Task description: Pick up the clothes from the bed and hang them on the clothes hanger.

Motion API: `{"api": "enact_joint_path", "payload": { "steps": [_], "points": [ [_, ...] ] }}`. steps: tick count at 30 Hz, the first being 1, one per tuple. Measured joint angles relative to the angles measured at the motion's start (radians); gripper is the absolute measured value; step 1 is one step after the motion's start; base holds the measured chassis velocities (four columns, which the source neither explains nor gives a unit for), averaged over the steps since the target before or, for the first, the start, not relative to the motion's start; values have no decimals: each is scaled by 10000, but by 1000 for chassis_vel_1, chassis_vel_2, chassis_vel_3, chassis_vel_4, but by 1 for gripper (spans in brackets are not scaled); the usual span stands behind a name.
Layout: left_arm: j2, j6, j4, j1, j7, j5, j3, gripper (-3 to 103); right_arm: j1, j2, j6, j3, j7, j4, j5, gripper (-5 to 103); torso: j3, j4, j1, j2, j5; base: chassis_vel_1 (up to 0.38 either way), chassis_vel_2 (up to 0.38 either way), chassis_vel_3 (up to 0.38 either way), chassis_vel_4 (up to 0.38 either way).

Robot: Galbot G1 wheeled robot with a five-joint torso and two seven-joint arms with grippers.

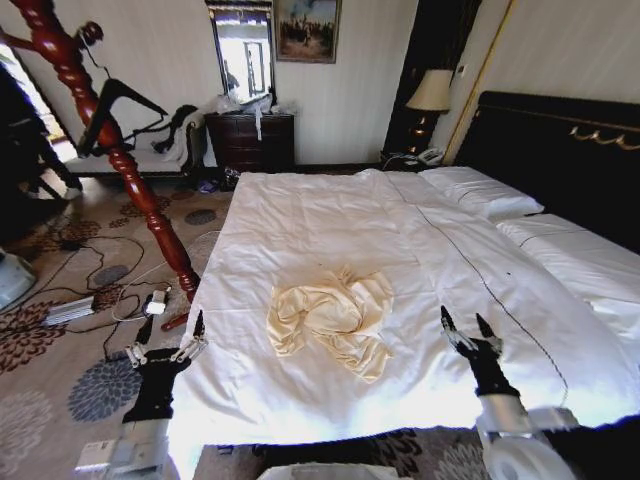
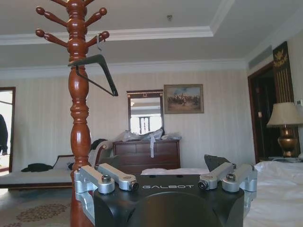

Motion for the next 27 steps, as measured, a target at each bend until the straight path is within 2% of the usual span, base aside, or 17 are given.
{"api": "enact_joint_path", "payload": {
  "steps": [2,5,9,11,13,14,15,17,19,20,21,22,23,24,25,26,27],
  "points": [
    [-96,-114,111,30,52,136,-87,100,681,-234,-310,-299,306,-358,795,100,0,-1,0,0,0,0,0,0,0],
    [-188,-170,155,59,69,195,-178,100,1383,-374,-530,-720,585,-737,1336,100,1,-2,0,0,-2,0,0,0,0],
    [-305,-178,62,146,71,200,-315,100,2186,-400,-582,-1284,752,-1177,1253,100,2,4,1,-1,2,0,0,0,0],
    [-341,-180,-93,215,75,173,-392,100,2128,-320,-562,-1271,729,-717,308,100,1,0,1,-1,3,0,0,0,0],
    [-360,-180,-141,225,70,126,-454,100,1728,-209,-461,-1045,621,-161,-1161,100,0,0,0,0,-5,0,0,0,0],
    [-380,-180,-141,204,61,101,-475,100,1312,-96,-326,-808,559,140,-2559,100,-1,-2,0,0,-4,0,0,0,0],
    [-380,-180,-141,204,61,101,-475,100,1312,-96,-326,-808,559,140,-2559,100,-1,-2,0,0,-4,0,0,0,0],
    [-445,-181,-92,126,44,83,-473,100,643,165,4,-362,376,368,-4810,100,-1,-9,-1,0,-3,0,0,0,0],
    [-512,-176,-44,63,33,92,-411,100,219,397,198,-55,216,440,-6294,100,-1,-6,-1,0,-2,0,0,0,0],
    [-512,-176,-44,63,33,92,-411,100,219,397,198,-55,216,440,-6294,100,-1,-6,-1,0,-2,0,0,0,0],
    [-541,-168,-30,40,30,113,-368,100,104,483,213,3,128,425,-6750,100,-1,-7,-1,0,-3,0,0,0,0],
    [-552,-162,-29,24,27,126,-345,100,125,499,177,-71,95,369,-6688,100,-1,-5,-1,1,-4,0,0,0,0],
    [-558,-152,-30,13,25,133,-332,100,244,483,38,-266,86,311,-6146,100,-1,-4,-1,1,-3,0,0,0,0],
    [-559,-136,-40,5,25,133,-334,100,451,436,-157,-523,101,225,-5112,100,-1,-2,-1,0,-2,0,0,0,0],
    [-557,-123,-47,5,25,133,-363,100,846,368,-338,-837,102,49,-3668,100,-1,-3,-1,1,-1,0,0,0,0],
    [-557,-123,-47,5,25,133,-363,100,846,368,-338,-837,102,49,-3668,100,-1,-3,-1,1,-1,0,0,0,0],
    [-544,-112,-30,10,26,143,-413,100,1337,320,-342,-1109,-28,-185,-2465,100,-1,-3,-1,1,-1,0,0,0,0]
  ]
}}
